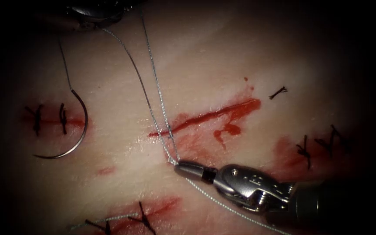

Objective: Wound Closure

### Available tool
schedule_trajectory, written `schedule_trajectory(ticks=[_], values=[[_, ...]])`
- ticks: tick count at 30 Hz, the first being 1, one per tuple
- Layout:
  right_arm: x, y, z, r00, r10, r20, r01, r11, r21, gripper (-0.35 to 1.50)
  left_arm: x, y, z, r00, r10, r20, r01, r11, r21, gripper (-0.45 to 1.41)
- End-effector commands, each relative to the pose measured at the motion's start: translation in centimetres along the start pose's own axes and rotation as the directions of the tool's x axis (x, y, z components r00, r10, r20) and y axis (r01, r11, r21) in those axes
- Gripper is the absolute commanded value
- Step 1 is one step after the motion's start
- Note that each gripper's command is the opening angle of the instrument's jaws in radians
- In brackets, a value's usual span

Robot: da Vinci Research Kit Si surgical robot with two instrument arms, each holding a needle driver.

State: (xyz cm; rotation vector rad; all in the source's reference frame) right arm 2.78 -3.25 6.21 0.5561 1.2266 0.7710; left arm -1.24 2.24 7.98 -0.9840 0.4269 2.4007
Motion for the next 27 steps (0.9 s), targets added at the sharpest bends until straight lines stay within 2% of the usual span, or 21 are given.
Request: schedule_trajectory(ticks=[1,9,20,27], values=[[-0.08,-0.04,0.06,1.000,0.008,0.012,-0.008,1.000,0.004,-0.35,-0.03,0.03,0.10,0.998,0.050,0.030,-0.051,0.999,0.018,-0.45],[-0.10,-0.04,0.03,0.999,0.012,0.030,-0.012,1.000,0.000,-0.35,-0.11,-0.03,0.16,0.991,0.106,0.087,-0.112,0.991,0.069,-0.45],[-0.16,0.01,0.01,0.999,0.007,0.047,-0.007,1.000,-0.006,-0.35,-0.20,-0.23,0.12,0.990,0.096,0.105,-0.106,0.990,0.093,-0.45],[-0.19,0.01,-0.01,0.998,0.010,0.057,-0.009,1.000,-0.007,-0.35,-0.21,-0.24,0.12,0.990,0.088,0.106,-0.098,0.991,0.094,-0.45]])
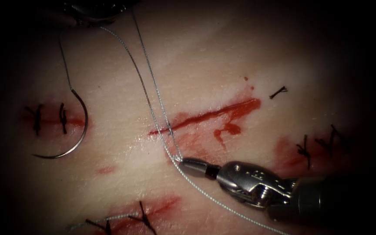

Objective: Wound Closure

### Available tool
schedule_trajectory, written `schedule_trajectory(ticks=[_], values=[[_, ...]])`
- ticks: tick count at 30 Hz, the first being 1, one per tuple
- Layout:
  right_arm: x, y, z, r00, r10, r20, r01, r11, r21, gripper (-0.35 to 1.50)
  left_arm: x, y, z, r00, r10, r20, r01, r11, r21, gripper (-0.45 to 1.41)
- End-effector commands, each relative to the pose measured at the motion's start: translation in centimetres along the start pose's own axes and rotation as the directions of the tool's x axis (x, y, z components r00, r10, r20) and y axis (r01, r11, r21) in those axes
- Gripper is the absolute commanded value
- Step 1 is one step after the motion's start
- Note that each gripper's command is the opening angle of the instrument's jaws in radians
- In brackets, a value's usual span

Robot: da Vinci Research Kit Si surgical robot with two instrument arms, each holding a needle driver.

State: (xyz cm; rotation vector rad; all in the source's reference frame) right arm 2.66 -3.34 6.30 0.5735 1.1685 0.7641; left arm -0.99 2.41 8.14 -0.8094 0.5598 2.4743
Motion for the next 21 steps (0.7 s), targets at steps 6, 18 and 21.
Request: schedule_trajectory(ticks=[6,18,21], values=[[-0.04,-0.03,0.06,1.000,0.004,0.008,-0.004,1.000,0.004,-0.35,0.00,0.02,0.06,1.000,-0.003,-0.001,0.003,1.000,-0.002,-0.45],[0.46,0.10,0.02,0.995,0.005,-0.100,-0.002,0.999,0.033,0.93,0.75,0.60,-0.67,0.876,-0.424,-0.229,0.351,0.888,-0.298,-0.45],[0.61,0.15,-0.02,0.994,0.004,-0.105,-0.001,1.000,0.027,1.03,0.96,0.68,-0.83,0.854,-0.454,-0.257,0.360,0.869,-0.338,-0.45]])
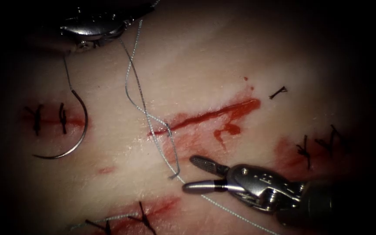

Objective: Wound Closure

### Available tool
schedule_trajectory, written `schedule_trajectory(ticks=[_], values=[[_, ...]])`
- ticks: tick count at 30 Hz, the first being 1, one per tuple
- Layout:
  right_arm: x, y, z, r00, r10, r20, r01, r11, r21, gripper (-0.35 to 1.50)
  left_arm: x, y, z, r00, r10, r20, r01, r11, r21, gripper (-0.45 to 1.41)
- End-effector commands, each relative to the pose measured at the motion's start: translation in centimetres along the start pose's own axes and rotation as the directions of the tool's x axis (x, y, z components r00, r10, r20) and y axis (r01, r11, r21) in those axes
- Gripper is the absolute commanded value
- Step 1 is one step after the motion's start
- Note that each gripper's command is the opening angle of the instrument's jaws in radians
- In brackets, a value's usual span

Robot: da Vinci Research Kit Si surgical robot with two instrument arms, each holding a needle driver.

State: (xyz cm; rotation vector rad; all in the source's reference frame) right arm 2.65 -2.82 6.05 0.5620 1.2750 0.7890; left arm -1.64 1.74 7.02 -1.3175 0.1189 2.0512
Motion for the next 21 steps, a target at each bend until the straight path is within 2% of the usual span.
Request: schedule_trajectory(ticks=[1,2,3,4,5,7,8,9,12,13,15,19,20,21], values=[[0.10,0.03,0.07,1.000,0.007,-0.004,-0.007,1.000,-0.001,1.06,0.04,0.09,0.04,1.000,-0.009,-0.013,0.009,1.000,-0.020,-0.45],[0.16,0.05,0.05,1.000,0.007,-0.005,-0.007,1.000,-0.002,1.06,0.09,0.17,0.03,0.999,-0.033,-0.019,0.033,0.999,-0.038,-0.45],[0.29,0.09,0.05,1.000,0.009,-0.017,-0.009,1.000,-0.023,0.91,0.20,0.34,0.00,0.996,-0.080,-0.044,0.076,0.994,-0.080,-0.45],[0.29,0.09,0.05,1.000,0.009,-0.017,-0.009,1.000,-0.023,0.91,0.20,0.34,0.00,0.996,-0.080,-0.044,0.076,0.994,-0.080,-0.45],[0.34,0.10,0.06,0.999,0.015,-0.029,-0.016,0.999,-0.045,0.73,0.23,0.41,0.00,0.993,-0.096,-0.061,0.090,0.991,-0.096,-0.45],[0.43,0.14,0.11,0.998,0.028,-0.058,-0.034,0.995,-0.097,0.05,0.31,0.53,0.00,0.987,-0.120,-0.103,0.107,0.987,-0.123,-0.45],[0.48,0.18,0.15,0.995,0.055,-0.078,-0.065,0.990,-0.126,-0.20,0.34,0.56,0.02,0.984,-0.127,-0.123,0.110,0.985,-0.135,-0.45],[0.52,0.23,0.15,0.993,0.071,-0.091,-0.083,0.987,-0.137,-0.35,0.42,0.57,0.09,0.976,-0.132,-0.175,0.104,0.981,-0.161,-0.45],[0.51,0.28,0.13,0.992,0.077,-0.098,-0.090,0.986,-0.141,-0.35,0.48,0.52,0.15,0.954,-0.145,-0.264,0.092,0.975,-0.203,-0.45],[0.50,0.29,0.15,0.992,0.076,-0.098,-0.090,0.985,-0.147,-0.35,0.49,0.49,0.17,0.949,-0.126,-0.287,0.071,0.978,-0.196,-0.45],[0.45,0.31,0.29,0.988,0.116,-0.107,-0.132,0.979,-0.159,-0.35,0.50,0.38,0.22,0.937,-0.009,-0.350,-0.043,0.989,-0.141,-0.45],[0.42,0.31,0.37,0.982,0.146,-0.119,-0.164,0.973,-0.160,-0.35,0.52,0.34,0.24,0.910,-0.020,-0.414,-0.039,0.990,-0.133,-0.45],[0.40,0.35,0.44,0.977,0.171,-0.130,-0.191,0.967,-0.165,-0.35,0.55,0.36,0.22,0.893,-0.074,-0.444,0.006,0.988,-0.152,-0.45],[0.40,0.35,0.44,0.977,0.171,-0.130,-0.191,0.967,-0.165,-0.35,0.55,0.36,0.22,0.893,-0.074,-0.444,0.006,0.988,-0.152,-0.45]])
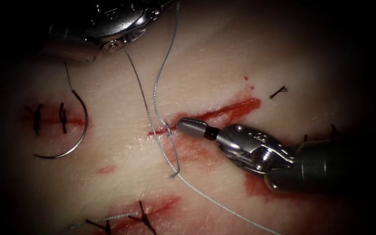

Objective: Wound Closure

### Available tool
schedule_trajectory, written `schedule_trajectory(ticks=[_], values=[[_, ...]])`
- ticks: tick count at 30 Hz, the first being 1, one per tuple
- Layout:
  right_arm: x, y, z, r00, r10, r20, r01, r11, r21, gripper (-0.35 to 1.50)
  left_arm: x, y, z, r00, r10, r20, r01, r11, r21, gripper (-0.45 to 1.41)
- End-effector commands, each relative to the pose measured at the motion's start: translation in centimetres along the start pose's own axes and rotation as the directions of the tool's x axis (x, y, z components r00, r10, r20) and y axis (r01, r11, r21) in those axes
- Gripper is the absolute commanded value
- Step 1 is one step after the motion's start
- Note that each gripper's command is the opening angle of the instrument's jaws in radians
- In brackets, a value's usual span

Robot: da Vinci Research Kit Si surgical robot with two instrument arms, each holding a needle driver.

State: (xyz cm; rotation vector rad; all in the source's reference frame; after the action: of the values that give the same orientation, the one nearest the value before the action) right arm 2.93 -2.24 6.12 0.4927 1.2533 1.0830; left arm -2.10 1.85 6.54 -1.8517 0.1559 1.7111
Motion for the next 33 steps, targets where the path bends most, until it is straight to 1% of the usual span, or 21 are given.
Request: schedule_trajectory(ticks=[1,2,6,8,10,11,12,15,17,20,21,22,23,24,26,27,30,32,33], values=[[-0.05,0.00,0.16,1.000,0.014,-0.004,-0.014,1.000,-0.002,-0.35,-0.04,0.06,0.04,1.000,-0.023,-0.006,0.023,1.000,-0.009,-0.45],[-0.05,0.03,0.26,0.999,0.050,-0.018,-0.051,0.999,-0.011,-0.35,-0.01,0.13,0.02,0.999,-0.053,-0.006,0.053,0.999,-0.010,-0.45],[-0.02,0.04,0.38,0.994,0.097,-0.054,-0.097,0.995,0.003,-0.35,0.01,0.19,0.05,0.998,-0.055,-0.006,0.055,0.998,-0.010,-0.45],[0.01,0.03,0.50,0.983,0.147,-0.114,-0.143,0.989,0.043,-0.35,0.01,0.22,0.08,0.998,-0.061,-0.007,0.061,0.998,-0.018,-0.45],[0.02,0.02,0.60,0.977,0.162,-0.141,-0.154,0.986,0.065,-0.35,-0.01,0.24,0.09,0.997,-0.078,-0.008,0.078,0.997,-0.024,-0.45],[0.02,0.02,0.60,0.977,0.162,-0.141,-0.154,0.986,0.065,-0.35,-0.01,0.24,0.09,0.997,-0.078,-0.008,0.078,0.997,-0.024,-0.45],[0.03,0.02,0.71,0.970,0.187,-0.157,-0.178,0.981,0.071,-0.35,-0.02,0.26,0.08,0.996,-0.090,-0.008,0.090,0.996,-0.031,-0.45],[0.05,0.04,0.88,0.960,0.207,-0.190,-0.196,0.978,0.076,-0.35,-0.02,0.30,0.08,0.993,-0.120,-0.009,0.120,0.992,-0.042,-0.45],[0.05,0.05,0.91,0.956,0.213,-0.201,-0.203,0.977,0.070,-0.35,-0.01,0.32,0.07,0.991,-0.133,-0.008,0.132,0.990,-0.042,-0.45],[0.08,0.10,1.00,0.945,0.212,-0.248,-0.210,0.977,0.033,-0.35,0.01,0.39,0.03,0.987,-0.163,-0.010,0.163,0.986,-0.045,-0.45],[0.10,0.14,1.04,0.937,0.208,-0.282,-0.216,0.976,0.002,-0.35,0.01,0.47,-0.02,0.981,-0.196,-0.009,0.195,0.980,-0.034,-0.45],[0.10,0.14,1.04,0.937,0.208,-0.282,-0.216,0.976,0.002,-0.35,0.01,0.47,-0.02,0.981,-0.196,-0.009,0.195,0.980,-0.034,-0.45],[0.11,0.19,1.05,0.927,0.205,-0.313,-0.221,0.975,-0.015,-0.35,-0.04,0.57,-0.08,0.971,-0.239,0.011,0.240,0.970,-0.034,-0.45],[0.11,0.19,1.05,0.927,0.205,-0.313,-0.221,0.975,-0.015,-0.35,-0.04,0.57,-0.08,0.971,-0.239,0.011,0.240,0.970,-0.034,-0.45],[0.14,0.28,1.05,0.908,0.200,-0.367,-0.225,0.974,-0.027,-0.35,-0.15,0.72,-0.17,0.964,-0.265,0.030,0.266,0.963,-0.036,-0.45],[0.14,0.28,1.05,0.908,0.200,-0.367,-0.225,0.974,-0.027,-0.35,-0.15,0.72,-0.17,0.964,-0.265,0.030,0.266,0.963,-0.036,-0.45],[0.19,0.37,1.05,0.882,0.190,-0.432,-0.234,0.971,-0.050,-0.35,-0.22,0.83,-0.28,0.943,-0.327,0.058,0.328,0.945,-0.013,-0.45],[0.21,0.38,1.05,0.877,0.189,-0.442,-0.236,0.970,-0.052,-0.35,-0.22,0.84,-0.31,0.942,-0.331,0.060,0.332,0.943,-0.008,-0.45],[0.24,0.39,1.05,0.863,0.188,-0.468,-0.238,0.970,-0.051,-0.35,-0.21,0.84,-0.40,0.931,-0.359,0.067,0.359,0.933,0.016,-0.45]])
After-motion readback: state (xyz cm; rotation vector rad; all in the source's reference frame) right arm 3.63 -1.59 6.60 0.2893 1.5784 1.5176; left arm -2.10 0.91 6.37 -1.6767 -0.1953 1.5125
